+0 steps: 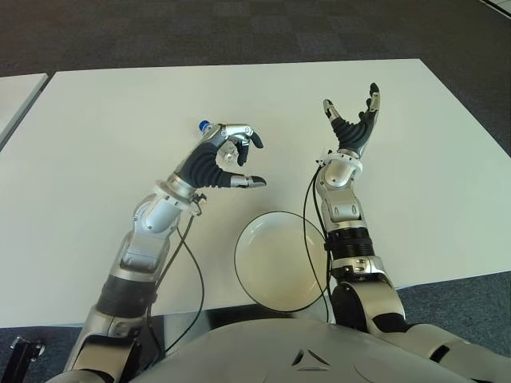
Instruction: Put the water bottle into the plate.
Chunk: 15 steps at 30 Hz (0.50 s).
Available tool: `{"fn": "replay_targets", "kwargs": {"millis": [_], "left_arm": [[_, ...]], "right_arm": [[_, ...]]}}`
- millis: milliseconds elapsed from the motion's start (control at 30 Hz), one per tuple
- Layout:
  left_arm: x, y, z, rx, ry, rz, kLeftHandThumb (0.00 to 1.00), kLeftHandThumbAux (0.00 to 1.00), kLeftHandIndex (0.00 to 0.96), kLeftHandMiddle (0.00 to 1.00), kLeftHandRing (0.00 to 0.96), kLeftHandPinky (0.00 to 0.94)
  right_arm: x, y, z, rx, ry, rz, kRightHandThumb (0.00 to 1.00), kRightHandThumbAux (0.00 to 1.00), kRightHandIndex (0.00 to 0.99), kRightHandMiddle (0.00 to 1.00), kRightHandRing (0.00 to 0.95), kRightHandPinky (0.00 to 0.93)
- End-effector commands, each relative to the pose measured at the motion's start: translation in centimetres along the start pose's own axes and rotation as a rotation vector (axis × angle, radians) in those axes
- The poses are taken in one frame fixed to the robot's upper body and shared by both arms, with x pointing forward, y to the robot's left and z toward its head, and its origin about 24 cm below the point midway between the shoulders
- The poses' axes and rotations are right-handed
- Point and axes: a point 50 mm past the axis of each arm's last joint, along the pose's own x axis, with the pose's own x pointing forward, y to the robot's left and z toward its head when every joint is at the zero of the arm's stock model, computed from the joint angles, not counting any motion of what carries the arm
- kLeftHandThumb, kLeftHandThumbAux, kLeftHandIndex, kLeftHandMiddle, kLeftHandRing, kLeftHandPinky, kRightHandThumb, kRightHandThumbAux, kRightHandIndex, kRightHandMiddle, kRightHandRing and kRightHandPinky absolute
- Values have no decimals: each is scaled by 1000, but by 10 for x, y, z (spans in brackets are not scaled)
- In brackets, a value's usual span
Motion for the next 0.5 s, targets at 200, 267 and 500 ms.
{"fn": "replay_targets", "kwargs": {"millis": [200,267,500], "left_arm": [[-6,-7,-12,-21,50,24,751,694,445,874,874,852],[-8,-10,-14,-23,71,52,751,694,445,873,874,853],[-9,-15,-28,-35,129,189,751,694,445,882,881,873]], "right_arm": [[-2,1,-2,16,21,7,319,806,70,17,0,0],[-2,1,-2,15,24,6,313,808,68,15,0,0],[-1,1,-3,9,29,14,324,823,72,15,0,0]]}}
